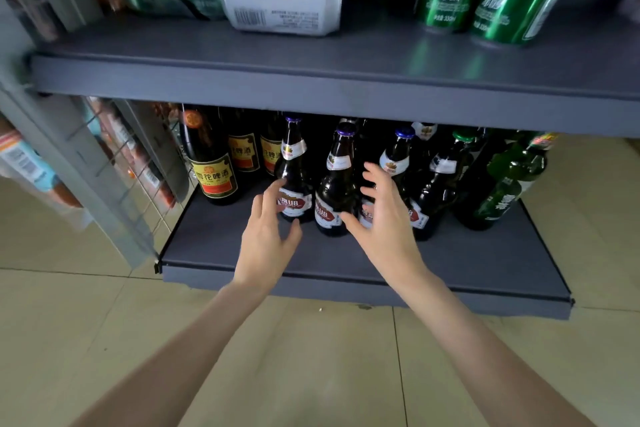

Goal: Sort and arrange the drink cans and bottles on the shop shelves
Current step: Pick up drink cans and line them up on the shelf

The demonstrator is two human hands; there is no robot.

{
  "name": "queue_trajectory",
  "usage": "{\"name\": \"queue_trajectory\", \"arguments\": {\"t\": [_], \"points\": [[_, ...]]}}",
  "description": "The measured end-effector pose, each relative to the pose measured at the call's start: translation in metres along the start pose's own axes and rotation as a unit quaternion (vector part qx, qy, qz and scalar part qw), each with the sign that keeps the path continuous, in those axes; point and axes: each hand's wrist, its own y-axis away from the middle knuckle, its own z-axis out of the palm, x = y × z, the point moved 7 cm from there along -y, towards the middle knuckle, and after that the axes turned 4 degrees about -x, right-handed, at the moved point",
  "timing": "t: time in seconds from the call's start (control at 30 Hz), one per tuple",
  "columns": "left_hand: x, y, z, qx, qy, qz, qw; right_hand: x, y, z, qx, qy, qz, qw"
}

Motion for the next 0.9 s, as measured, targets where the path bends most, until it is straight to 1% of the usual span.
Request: {"name": "queue_trajectory", "arguments": {"t": [0.07, 0.13, 0.2, 0.27, 0.37, 0.43, 0.53, 0.63, 0.7, 0.77, 0.83, 0.9], "points": [[0.033, 0.011, -0.021, 0.006, -0.033, 0.097, 0.995, -0.010, 0.023, -0.024, 0.010, 0.007, -0.031, 0.999], [0.069, 0.014, -0.041, 0.014, -0.046, 0.179, 0.983, -0.026, 0.040, -0.056, 0.035, 0.012, -0.067, 0.997], [0.107, 0.007, -0.058, 0.028, -0.048, 0.253, 0.966, -0.043, 0.051, -0.095, 0.076, 0.035, -0.097, 0.992], [0.142, -0.007, -0.070, 0.049, -0.046, 0.297, 0.952, -0.058, 0.053, -0.138, 0.132, 0.050, -0.116, 0.983], [0.181, -0.031, -0.070, 0.052, -0.055, 0.290, 0.954, -0.070, 0.042, -0.189, 0.200, 0.052, -0.115, 0.972], [0.199, -0.045, -0.065, 0.043, -0.066, 0.273, 0.959, -0.071, 0.029, -0.212, 0.218, 0.040, -0.094, 0.971], [0.214, -0.071, -0.058, 0.038, -0.098, 0.239, 0.965, -0.068, 0.003, -0.229, 0.193, 0.047, -0.043, 0.979], [0.216, -0.090, -0.051, 0.040, -0.174, 0.190, 0.965, -0.063, -0.029, -0.234, 0.152, 0.038, 0.004, 0.988], [0.217, -0.091, -0.046, 0.056, -0.244, 0.185, 0.950, -0.056, -0.052, -0.235, 0.148, -0.013, 0.043, 0.988], [0.216, -0.089, -0.043, 0.064, -0.275, 0.188, 0.941, -0.050, -0.074, -0.233, 0.147, -0.084, 0.082, 0.982], [0.215, -0.091, -0.043, 0.048, -0.282, 0.183, 0.941, -0.045, -0.091, -0.228, 0.149, -0.148, 0.111, 0.971], [0.215, -0.093, -0.044, 0.012, -0.267, 0.161, 0.950, -0.043, -0.102, -0.222, 0.150, -0.154, 0.111, 0.970]]}}
